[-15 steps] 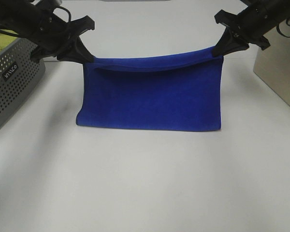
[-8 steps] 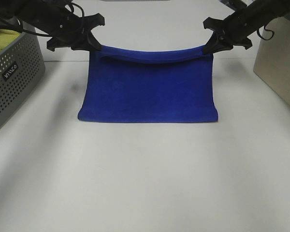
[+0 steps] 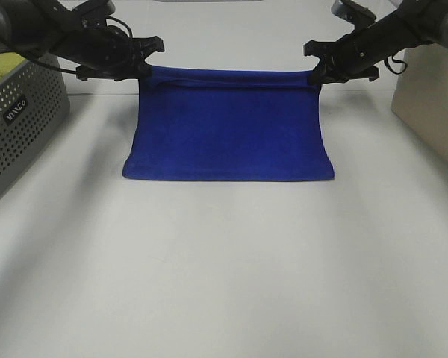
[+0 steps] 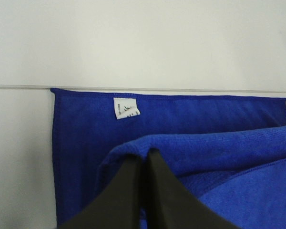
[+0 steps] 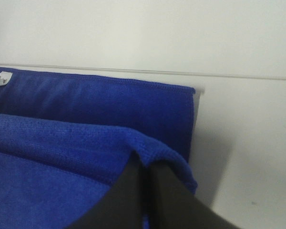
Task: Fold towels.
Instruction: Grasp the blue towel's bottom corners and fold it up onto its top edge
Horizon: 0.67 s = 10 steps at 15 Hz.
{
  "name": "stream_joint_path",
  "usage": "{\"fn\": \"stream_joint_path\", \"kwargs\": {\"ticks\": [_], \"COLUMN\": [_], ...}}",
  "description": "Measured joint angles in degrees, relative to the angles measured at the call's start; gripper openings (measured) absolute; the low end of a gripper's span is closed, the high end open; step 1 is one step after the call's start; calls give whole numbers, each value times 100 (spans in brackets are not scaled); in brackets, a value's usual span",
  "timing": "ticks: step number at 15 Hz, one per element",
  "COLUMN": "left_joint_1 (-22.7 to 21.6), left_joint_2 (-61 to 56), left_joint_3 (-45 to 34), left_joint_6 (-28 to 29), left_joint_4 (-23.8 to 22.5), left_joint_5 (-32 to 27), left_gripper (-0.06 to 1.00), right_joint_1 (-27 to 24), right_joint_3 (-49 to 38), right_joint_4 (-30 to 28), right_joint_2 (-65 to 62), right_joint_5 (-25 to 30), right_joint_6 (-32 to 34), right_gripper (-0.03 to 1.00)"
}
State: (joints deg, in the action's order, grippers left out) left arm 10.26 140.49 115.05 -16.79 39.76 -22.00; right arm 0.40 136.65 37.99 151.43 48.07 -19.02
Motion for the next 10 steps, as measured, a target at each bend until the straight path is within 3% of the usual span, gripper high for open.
{"fn": "stream_joint_path", "kwargs": {"ticks": [6, 8, 10], "left_joint_1": [0, 0, 17], "left_joint_2": [309, 321, 321], "left_joint_3": [11, 11, 11], "left_joint_6": [-17, -17, -17], "left_joint_4": [-34, -34, -34], "left_joint_5": [378, 476, 602], "left_gripper": [4, 18, 42], "right_joint_1": [258, 252, 252], "right_joint_3": [0, 0, 0], "right_joint_4": [-143, -212, -275], "right_joint_2": [212, 212, 212], "right_joint_5": [-710, -739, -739], "right_joint_6": [-292, -292, -292], "right_gripper": [1, 2, 15]}}
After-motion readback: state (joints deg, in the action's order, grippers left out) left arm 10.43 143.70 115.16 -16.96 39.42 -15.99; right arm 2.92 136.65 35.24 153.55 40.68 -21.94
